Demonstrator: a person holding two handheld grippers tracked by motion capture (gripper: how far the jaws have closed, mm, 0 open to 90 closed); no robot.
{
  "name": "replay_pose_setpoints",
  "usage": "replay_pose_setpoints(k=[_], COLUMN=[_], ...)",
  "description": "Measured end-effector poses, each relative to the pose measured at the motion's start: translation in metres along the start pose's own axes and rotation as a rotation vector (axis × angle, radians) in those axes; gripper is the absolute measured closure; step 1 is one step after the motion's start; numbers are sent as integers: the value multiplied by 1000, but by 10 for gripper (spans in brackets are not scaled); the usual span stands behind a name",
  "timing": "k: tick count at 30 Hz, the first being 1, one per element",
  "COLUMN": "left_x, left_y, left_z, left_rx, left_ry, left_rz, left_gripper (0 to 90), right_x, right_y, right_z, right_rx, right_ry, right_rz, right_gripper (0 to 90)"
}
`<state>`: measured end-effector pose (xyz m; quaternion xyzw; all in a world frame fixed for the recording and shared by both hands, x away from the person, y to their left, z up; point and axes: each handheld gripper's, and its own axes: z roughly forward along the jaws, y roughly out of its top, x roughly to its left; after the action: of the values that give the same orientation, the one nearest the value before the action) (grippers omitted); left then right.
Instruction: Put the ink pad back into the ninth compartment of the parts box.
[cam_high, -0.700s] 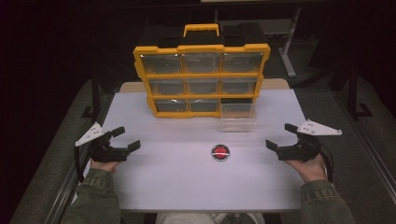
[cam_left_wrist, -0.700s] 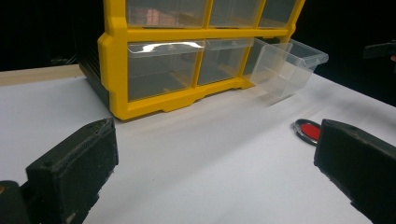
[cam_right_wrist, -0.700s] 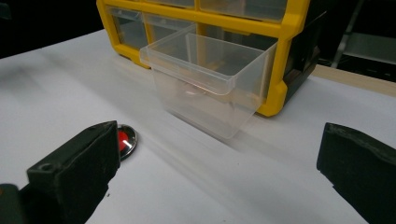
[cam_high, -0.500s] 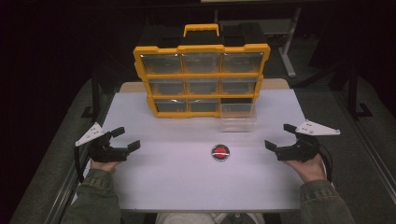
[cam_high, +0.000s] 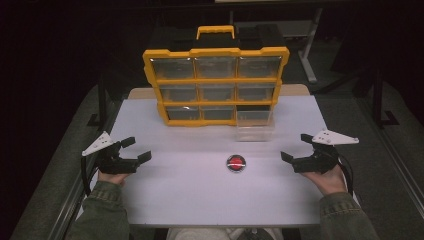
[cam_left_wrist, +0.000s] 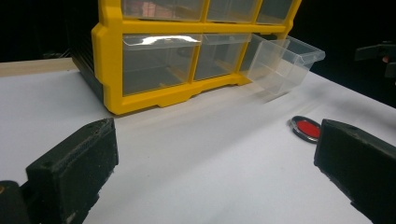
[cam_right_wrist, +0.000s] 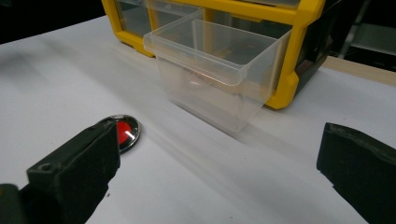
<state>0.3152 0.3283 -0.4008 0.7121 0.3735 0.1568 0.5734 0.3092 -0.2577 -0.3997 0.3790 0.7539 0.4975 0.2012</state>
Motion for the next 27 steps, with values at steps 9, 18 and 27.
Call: replay_pose_setpoints(k=[9, 18, 27], left_x=[0, 0, 0], left_y=[0, 0, -1], left_z=[-1, -1, 0], left_rx=[-2, -5, -7], left_ry=[14, 19, 11], left_rz=[4, 9, 4], left_gripper=[0, 0, 0], right_x=[5, 10, 17], right_y=[8, 13, 22], right_z=[4, 11, 18], right_rx=[34, 63, 82], right_ry=[30, 54, 81], right_rz=[-13, -37, -60], right_gripper=[0, 0, 0])
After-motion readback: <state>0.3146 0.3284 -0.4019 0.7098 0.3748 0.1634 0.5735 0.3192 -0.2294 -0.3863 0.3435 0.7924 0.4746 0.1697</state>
